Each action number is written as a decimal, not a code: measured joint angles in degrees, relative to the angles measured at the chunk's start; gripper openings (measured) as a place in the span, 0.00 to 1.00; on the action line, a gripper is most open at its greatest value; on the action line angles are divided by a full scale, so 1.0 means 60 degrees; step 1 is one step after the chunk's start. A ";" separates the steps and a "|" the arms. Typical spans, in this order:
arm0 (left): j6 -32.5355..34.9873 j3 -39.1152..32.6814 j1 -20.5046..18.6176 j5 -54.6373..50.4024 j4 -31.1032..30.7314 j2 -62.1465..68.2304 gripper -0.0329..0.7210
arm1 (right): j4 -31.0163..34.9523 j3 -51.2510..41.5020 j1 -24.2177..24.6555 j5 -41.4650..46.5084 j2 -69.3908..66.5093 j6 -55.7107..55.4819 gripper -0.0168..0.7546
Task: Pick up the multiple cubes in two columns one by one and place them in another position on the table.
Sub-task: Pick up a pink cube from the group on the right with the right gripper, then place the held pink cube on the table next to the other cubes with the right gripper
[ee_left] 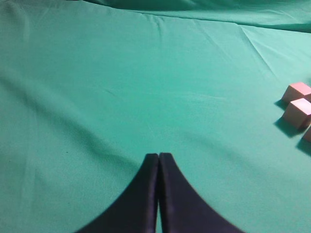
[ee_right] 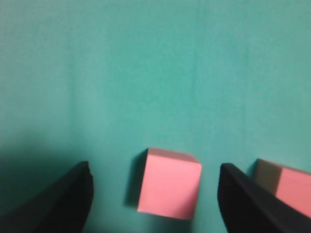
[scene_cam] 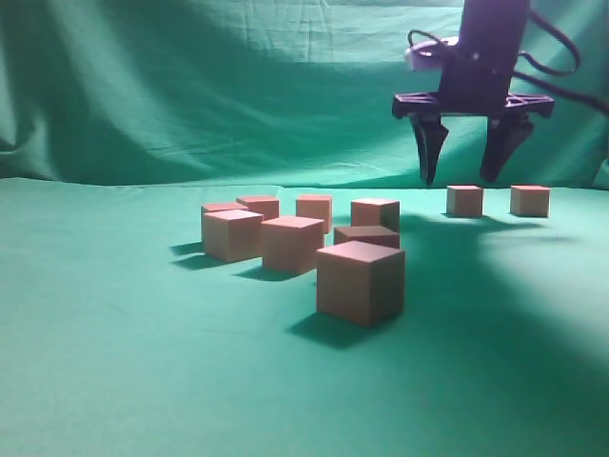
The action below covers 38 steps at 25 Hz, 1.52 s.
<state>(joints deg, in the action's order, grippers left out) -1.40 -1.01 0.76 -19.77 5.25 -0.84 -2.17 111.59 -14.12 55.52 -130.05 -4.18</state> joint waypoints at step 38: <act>0.0000 0.0000 0.0000 0.0000 0.0000 0.0000 0.04 | 0.0965 -0.1442 -0.2836 0.2614 0.4221 0.1179 0.36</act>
<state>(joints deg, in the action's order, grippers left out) -1.40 -1.01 0.76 -19.77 5.25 -0.84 3.62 102.94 -31.14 71.20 -104.73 2.90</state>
